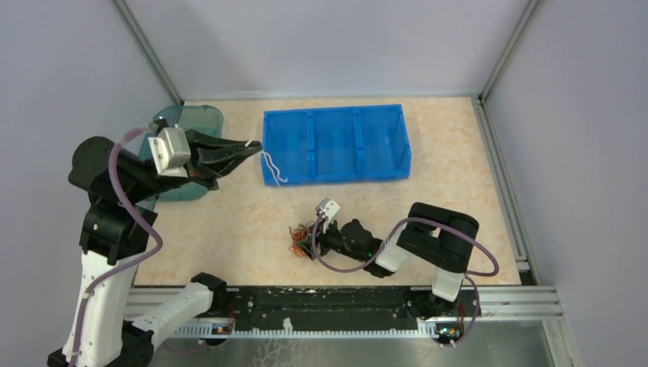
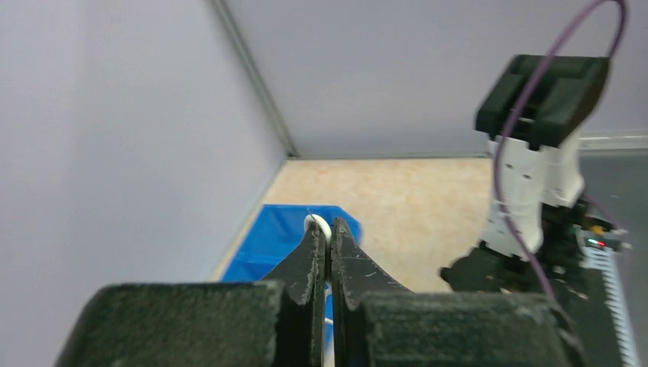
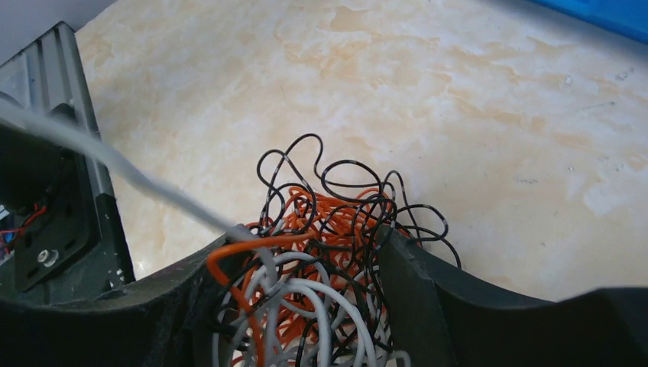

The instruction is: Untangle the cables

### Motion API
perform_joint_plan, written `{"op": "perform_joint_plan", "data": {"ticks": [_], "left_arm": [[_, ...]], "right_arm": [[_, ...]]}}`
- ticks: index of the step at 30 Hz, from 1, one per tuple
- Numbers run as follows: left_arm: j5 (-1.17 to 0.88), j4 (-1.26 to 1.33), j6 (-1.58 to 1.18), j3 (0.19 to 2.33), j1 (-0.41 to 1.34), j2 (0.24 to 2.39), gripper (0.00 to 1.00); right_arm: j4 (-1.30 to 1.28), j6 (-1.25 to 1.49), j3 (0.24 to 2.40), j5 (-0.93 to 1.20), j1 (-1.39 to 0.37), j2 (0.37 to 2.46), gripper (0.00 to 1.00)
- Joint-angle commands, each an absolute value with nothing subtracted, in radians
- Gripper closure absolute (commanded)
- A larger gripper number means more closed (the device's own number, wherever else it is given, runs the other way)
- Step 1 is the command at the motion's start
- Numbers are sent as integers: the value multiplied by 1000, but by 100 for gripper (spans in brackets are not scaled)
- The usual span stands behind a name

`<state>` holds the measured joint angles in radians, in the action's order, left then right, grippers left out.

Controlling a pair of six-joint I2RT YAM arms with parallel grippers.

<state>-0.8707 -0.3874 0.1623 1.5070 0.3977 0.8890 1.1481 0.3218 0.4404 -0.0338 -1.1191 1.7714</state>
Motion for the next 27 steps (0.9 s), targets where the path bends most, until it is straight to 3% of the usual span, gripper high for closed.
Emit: {"op": "perform_joint_plan", "data": {"ticks": [1,9,14,17,27], "left_arm": [[-664,-185,258,1515,404,853,99],[-410,37,418,1527,404,856,100],[-347,129,484,1563,403,876,100],[-378,57,483,1635,403,910,100],[-523,-97,369,1498,403,852,98]], "right_arm": [[1238,353,381,-86,-1132,1740,39],[1295,386,323,-121,-1131,1743,39],[1310,396,301,-131,-1132,1741,38],[1310,398,292,-136,-1132,1731,38],[1003,320,387,-163,-1123,1404,17]]}}
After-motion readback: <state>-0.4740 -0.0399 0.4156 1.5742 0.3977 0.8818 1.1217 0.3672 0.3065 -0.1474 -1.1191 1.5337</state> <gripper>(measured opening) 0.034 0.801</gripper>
